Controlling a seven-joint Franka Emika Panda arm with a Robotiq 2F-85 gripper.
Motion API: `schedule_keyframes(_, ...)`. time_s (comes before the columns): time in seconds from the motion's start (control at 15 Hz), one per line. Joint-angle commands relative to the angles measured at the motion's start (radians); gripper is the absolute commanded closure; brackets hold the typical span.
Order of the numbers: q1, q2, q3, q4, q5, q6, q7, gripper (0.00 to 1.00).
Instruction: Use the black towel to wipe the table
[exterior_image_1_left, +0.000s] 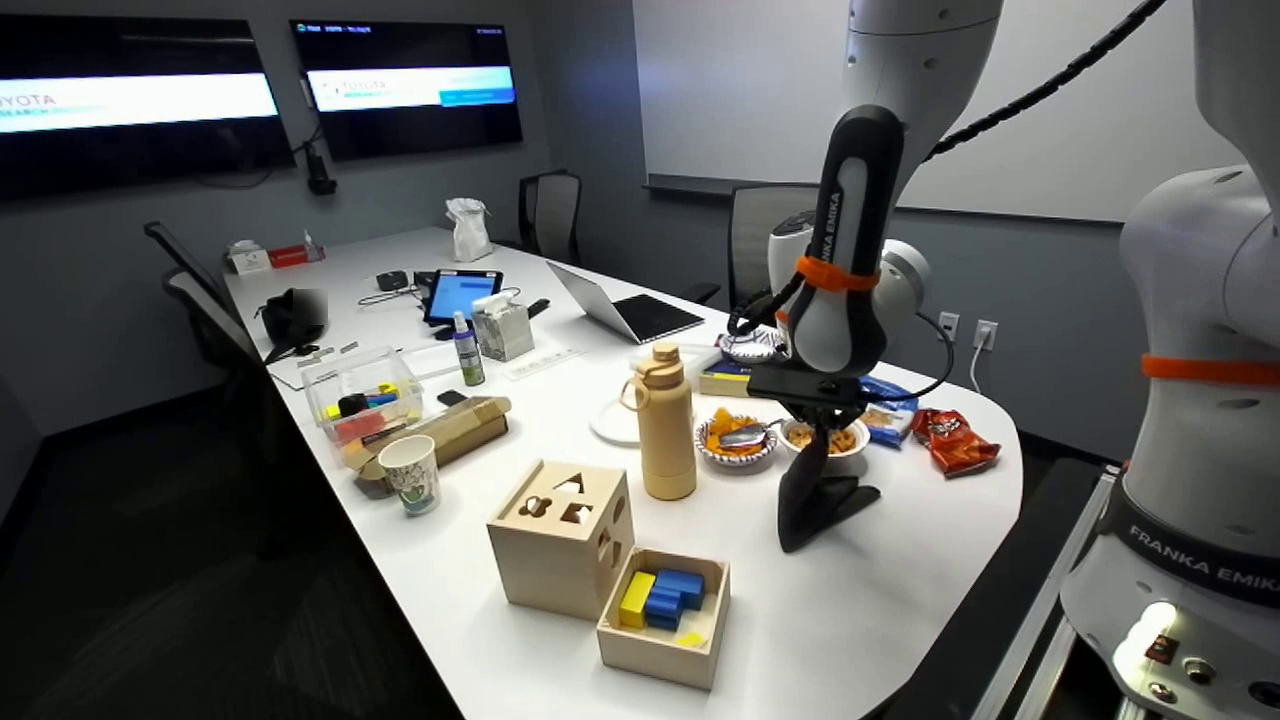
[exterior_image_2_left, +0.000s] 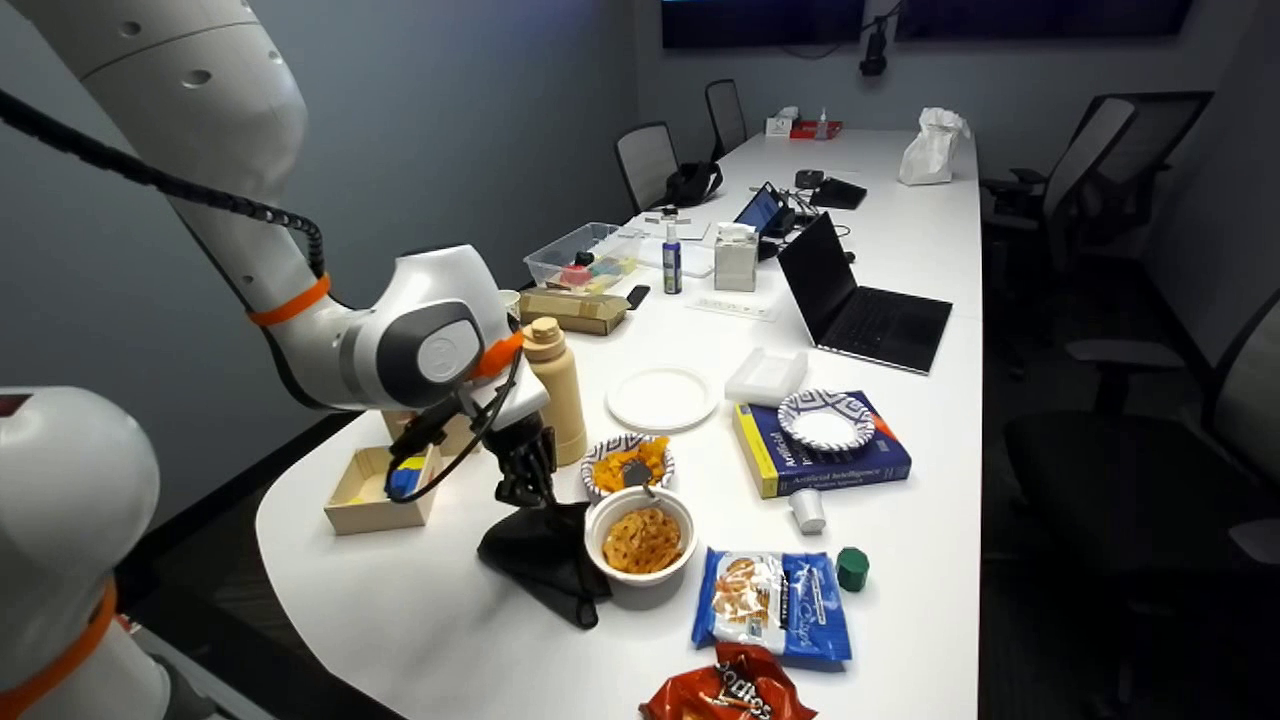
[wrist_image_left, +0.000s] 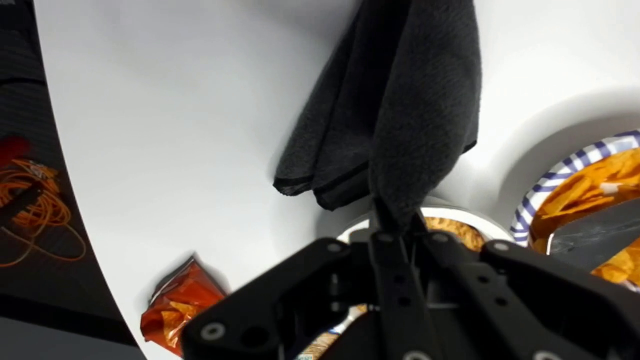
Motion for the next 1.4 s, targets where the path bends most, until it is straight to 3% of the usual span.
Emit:
schedule_keyframes(0.0,-0.176,-0.002,0.151,0.004,0.057,-0.020,-0.072,0.98)
schedule_keyframes(0.4,-0.505,0.070,0.437,0.050,0.136,-0.023,-0.162,0.98)
schedule_keyframes(0.67,-0.641,0.141,0.537,0.104,0.191,-0.018,-0.223,0.98)
schedule_keyframes(0.8,-0.671,0.167,0.560,0.123,0.213,-0.011,-0.242,0.98)
schedule_keyframes(0.87,-0.678,0.173,0.564,0.124,0.218,-0.003,-0.252,0.69)
schedule_keyframes(1.0,-0.675,0.171,0.556,0.115,0.224,0.003,-0.262,0.63)
schedule_keyframes(1.33,-0.632,0.116,0.511,0.051,0.219,0.011,-0.255,0.25)
